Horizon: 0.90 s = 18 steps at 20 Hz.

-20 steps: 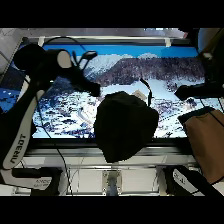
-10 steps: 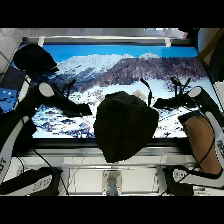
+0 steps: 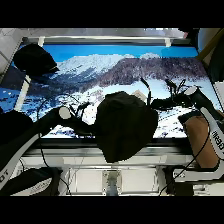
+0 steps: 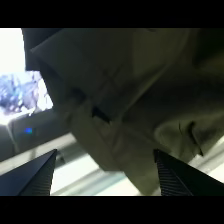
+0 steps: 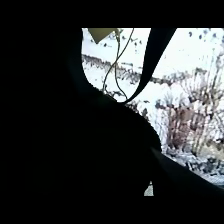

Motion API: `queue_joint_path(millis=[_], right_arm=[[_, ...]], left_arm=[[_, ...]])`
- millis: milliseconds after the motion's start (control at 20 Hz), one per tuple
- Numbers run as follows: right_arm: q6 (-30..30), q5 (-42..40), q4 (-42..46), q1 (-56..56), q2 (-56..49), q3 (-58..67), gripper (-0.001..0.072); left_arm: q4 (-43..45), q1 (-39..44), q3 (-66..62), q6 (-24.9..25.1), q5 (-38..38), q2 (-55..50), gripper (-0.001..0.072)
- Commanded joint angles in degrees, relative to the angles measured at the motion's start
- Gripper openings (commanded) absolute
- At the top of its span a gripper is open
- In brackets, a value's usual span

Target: Fold the clothes and pants, and hang the long-sleeved shirts on hangers.

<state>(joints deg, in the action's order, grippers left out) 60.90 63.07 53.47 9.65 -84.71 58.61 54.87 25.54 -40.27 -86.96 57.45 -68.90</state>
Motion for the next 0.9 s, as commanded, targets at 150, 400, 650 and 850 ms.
queue_joint_path(millis=[150,400,650,850], right_arm=[[-0.39,0.59,-0.39,0.00,-0.22,0.11,0.0489],[-0.39,0.57,-0.44,0.00,-0.22,0.11,0.0489],[-0.46,0.39,-0.33,0.02,-0.22,0.11,0.0488],[-0.63,0.13,0.74,0.02,-0.11,0.11,0.0488]], left_arm=[[0.31,1.84,1.97,-2.21,-9.27,-0.11,0.0696],[-3.56,3.04,1.95,-2.60,-10.29,-4.11,0.0695],[-11.04,3.23,1.90,1.29,-12.22,-4.37,0.0284],[-7.63,0.17,0.31,2.99,-11.28,-2.93,0.0012]])
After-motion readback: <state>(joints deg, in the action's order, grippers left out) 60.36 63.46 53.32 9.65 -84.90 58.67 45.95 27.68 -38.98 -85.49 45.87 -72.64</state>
